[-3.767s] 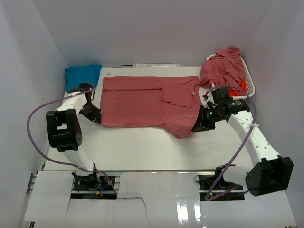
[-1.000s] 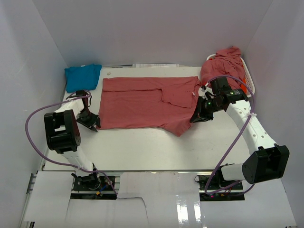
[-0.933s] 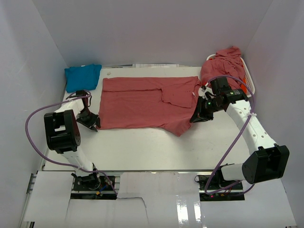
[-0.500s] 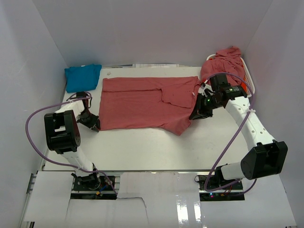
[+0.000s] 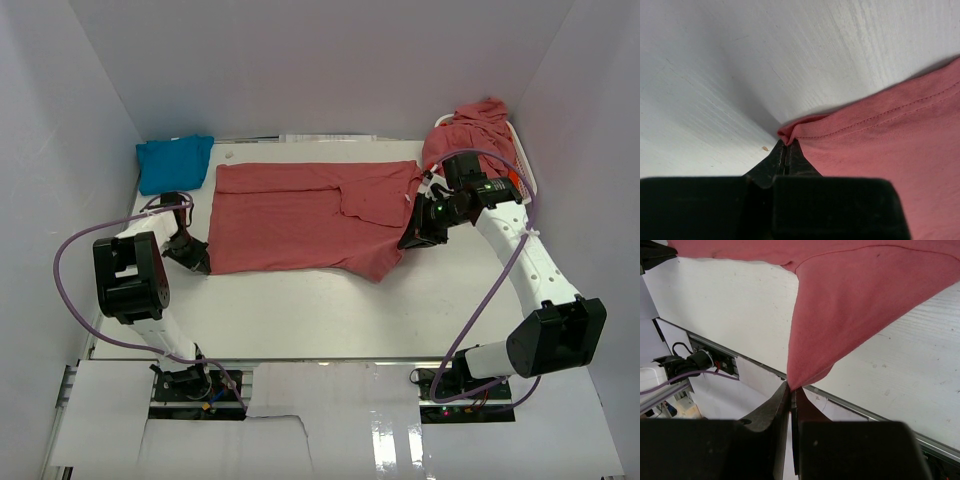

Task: Fold and stack the t-shirts
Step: Grap the side of the flattened tshirt closest away from the robot with both arms

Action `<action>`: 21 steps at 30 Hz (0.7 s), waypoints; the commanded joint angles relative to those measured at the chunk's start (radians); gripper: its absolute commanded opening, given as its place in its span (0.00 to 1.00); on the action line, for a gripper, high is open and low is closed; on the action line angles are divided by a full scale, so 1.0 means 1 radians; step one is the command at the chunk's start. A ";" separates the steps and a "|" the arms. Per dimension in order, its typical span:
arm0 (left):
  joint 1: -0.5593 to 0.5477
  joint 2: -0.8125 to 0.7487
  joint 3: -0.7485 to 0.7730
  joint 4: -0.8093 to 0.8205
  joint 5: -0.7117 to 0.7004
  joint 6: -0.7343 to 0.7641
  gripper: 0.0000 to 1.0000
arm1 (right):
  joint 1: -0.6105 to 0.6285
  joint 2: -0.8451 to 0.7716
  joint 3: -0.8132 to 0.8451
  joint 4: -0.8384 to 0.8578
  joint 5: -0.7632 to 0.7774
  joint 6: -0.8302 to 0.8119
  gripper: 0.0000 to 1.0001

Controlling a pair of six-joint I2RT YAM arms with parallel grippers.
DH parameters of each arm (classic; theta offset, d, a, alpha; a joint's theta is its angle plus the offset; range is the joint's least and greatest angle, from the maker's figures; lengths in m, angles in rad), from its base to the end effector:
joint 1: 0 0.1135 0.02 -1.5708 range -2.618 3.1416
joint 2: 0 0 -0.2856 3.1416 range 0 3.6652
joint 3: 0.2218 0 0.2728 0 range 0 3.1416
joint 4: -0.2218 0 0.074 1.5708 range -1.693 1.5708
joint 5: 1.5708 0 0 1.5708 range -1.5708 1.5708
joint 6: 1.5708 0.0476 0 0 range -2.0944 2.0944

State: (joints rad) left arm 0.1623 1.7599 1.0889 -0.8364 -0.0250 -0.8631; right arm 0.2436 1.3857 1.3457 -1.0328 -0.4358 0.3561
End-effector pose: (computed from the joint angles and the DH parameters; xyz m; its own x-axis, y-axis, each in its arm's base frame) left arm 0.3226 0.0540 0.1542 -0.5163 -0.8543 -0.0601 -0.8544 0.5186 -0.0319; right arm 0.2782 0.0899 0.3406 -0.9436 0.0912 -0.3184 -0.0911 0.8529 0.5141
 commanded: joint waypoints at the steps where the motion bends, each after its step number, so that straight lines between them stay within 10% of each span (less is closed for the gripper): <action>1: 0.006 0.035 -0.015 0.066 -0.047 0.009 0.00 | 0.002 0.001 0.050 -0.021 -0.030 -0.011 0.08; 21: 0.008 0.030 0.203 -0.064 -0.012 0.018 0.00 | -0.012 0.168 0.332 -0.084 -0.054 -0.026 0.08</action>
State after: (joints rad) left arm 0.1627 1.7805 1.2491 -0.8845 -0.0330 -0.8436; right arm 0.2413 1.5379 1.6245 -1.0924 -0.4717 0.3531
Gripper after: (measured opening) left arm 0.008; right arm 0.083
